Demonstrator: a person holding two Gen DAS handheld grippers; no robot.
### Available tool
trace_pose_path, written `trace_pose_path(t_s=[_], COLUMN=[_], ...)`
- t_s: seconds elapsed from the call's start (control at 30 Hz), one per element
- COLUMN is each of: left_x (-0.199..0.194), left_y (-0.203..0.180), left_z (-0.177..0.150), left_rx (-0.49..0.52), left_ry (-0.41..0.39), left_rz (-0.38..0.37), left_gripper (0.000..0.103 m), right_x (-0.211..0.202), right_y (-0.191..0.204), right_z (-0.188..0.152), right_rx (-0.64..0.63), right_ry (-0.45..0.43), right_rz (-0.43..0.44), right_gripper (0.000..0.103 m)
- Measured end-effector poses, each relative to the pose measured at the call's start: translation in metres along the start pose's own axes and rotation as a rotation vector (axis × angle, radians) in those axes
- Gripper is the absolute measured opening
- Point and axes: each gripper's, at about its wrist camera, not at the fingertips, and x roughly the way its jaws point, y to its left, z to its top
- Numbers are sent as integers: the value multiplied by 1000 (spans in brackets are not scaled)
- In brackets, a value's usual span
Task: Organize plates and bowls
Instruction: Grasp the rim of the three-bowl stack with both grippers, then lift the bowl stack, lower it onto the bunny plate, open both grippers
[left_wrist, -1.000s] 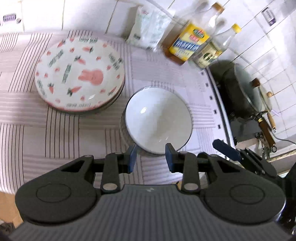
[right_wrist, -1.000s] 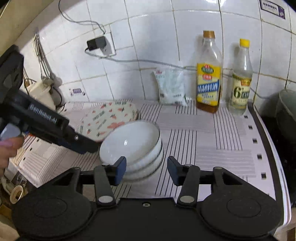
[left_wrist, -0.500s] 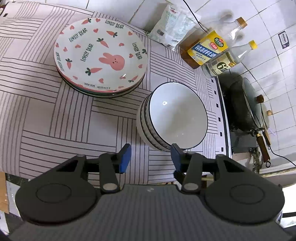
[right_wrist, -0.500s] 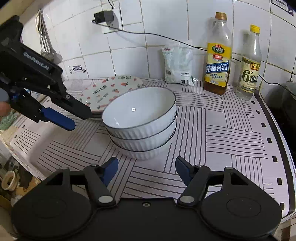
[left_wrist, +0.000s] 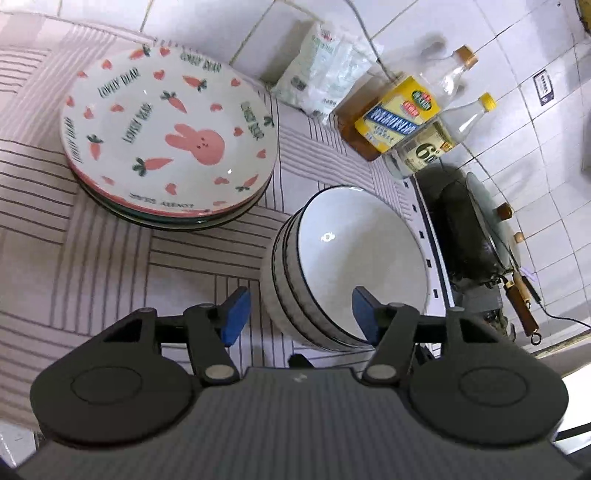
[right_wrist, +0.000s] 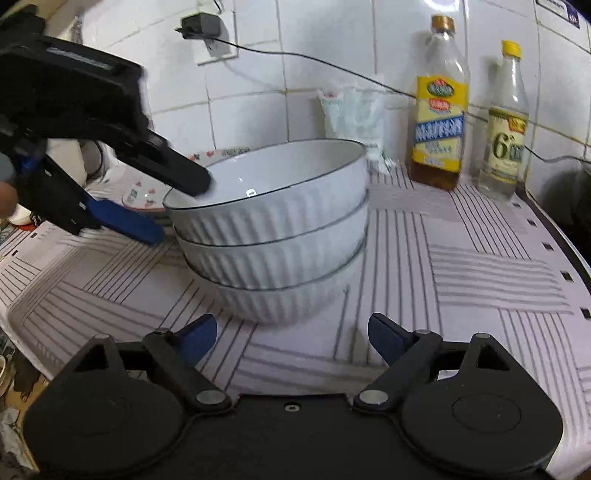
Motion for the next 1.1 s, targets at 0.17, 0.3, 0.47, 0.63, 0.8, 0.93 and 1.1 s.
trace_pose_path(t_s=[0.17,0.3,0.47,0.63,0.8,0.93,1.1], left_x=[30,39,39,44,46,47,48], left_y=[10,15,23,20,18,16,15], left_z=[3,6,9,12,11,12,12], left_rx=[-30,-20,-46,-17,-24,-10,-5], left_ry=[64,48,29,31,2,-4,-5], left_rz=[-35,-33,-77,-61,-52,-50,-48], left_gripper=[55,47,42,40,40,41,41], right_x=[19,22,25,34,39,38,36], right_y=[7,9,7,3,0,-2,-2], right_z=[0,4,4,6,11,10,6], right_rx=[-82,-85,-58,-27,-35,-49,-45], right_ry=[-30,-63,-70,-58,-31,-34,-55], right_rz=[0,-19,0,29,48,67,75], right_gripper=[92,93,95,95,96,95,95])
